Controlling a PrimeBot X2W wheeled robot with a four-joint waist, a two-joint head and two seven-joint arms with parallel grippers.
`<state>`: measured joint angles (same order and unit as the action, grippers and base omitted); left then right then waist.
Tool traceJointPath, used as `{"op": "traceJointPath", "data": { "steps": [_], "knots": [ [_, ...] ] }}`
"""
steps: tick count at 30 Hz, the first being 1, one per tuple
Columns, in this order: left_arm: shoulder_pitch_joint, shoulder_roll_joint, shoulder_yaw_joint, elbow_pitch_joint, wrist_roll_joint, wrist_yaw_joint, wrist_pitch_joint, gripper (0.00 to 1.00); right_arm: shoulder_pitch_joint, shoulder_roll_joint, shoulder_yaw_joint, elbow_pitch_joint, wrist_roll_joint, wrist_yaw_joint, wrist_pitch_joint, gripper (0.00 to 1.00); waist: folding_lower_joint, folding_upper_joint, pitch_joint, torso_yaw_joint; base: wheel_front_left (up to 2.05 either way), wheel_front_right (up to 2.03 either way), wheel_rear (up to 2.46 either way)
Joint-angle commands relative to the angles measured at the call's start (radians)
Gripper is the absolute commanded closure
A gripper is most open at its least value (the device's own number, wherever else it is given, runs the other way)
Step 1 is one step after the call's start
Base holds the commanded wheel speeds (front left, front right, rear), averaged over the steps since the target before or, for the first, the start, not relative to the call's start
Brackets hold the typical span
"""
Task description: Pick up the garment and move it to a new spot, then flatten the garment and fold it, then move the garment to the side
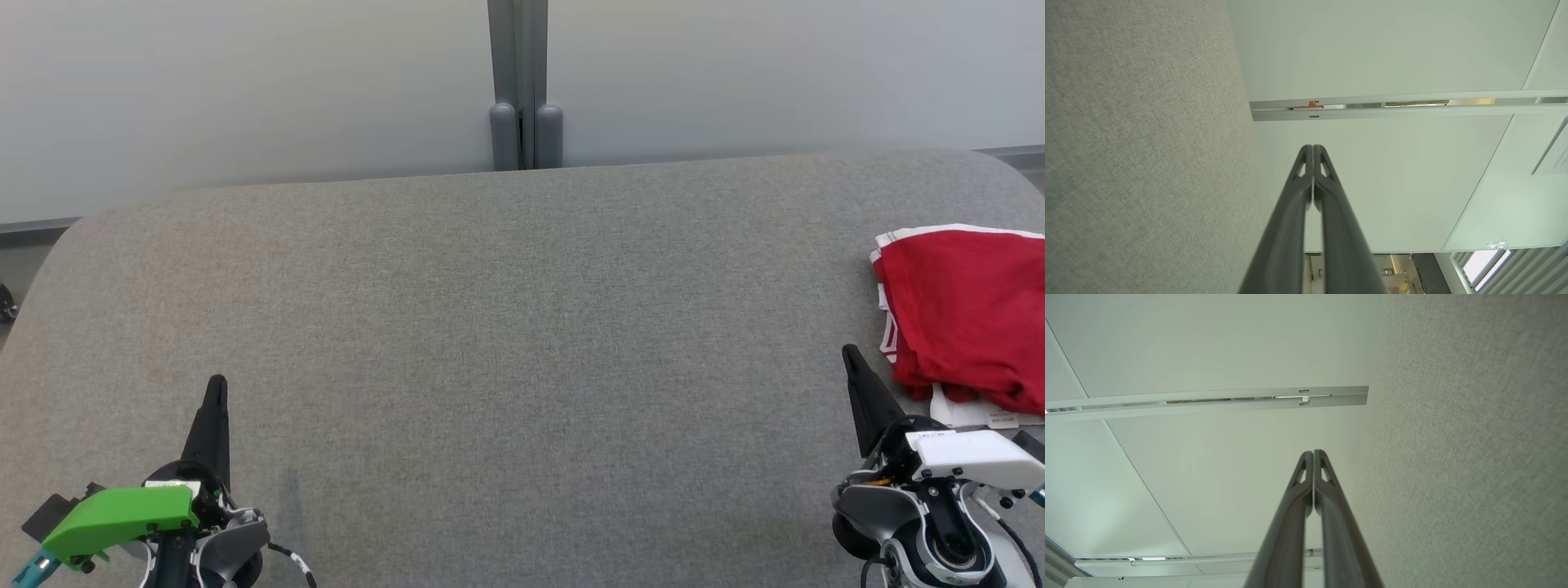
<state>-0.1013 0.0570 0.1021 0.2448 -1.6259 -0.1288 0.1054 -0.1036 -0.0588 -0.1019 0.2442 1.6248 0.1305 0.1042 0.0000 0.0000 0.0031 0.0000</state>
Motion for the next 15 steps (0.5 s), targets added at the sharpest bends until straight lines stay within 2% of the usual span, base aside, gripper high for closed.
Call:
{"op": "traceJointPath", "data": {
  "steps": [1,15],
  "knots": [
    [-0.012,0.003,0.005,0.001,0.008,-0.004,0.003,1.00,-0.007,-0.001,-0.002,0.002,-0.005,0.000,0.004,1.00,0.0000,0.0000,0.000,0.000,0.00,0.00,0.00],
    [-0.012,0.001,0.007,0.001,0.009,-0.004,0.006,1.00,-0.007,0.001,-0.004,0.002,-0.008,0.000,0.006,1.00,0.0000,0.0000,0.000,0.000,0.00,0.00,0.00]
  ]
}}
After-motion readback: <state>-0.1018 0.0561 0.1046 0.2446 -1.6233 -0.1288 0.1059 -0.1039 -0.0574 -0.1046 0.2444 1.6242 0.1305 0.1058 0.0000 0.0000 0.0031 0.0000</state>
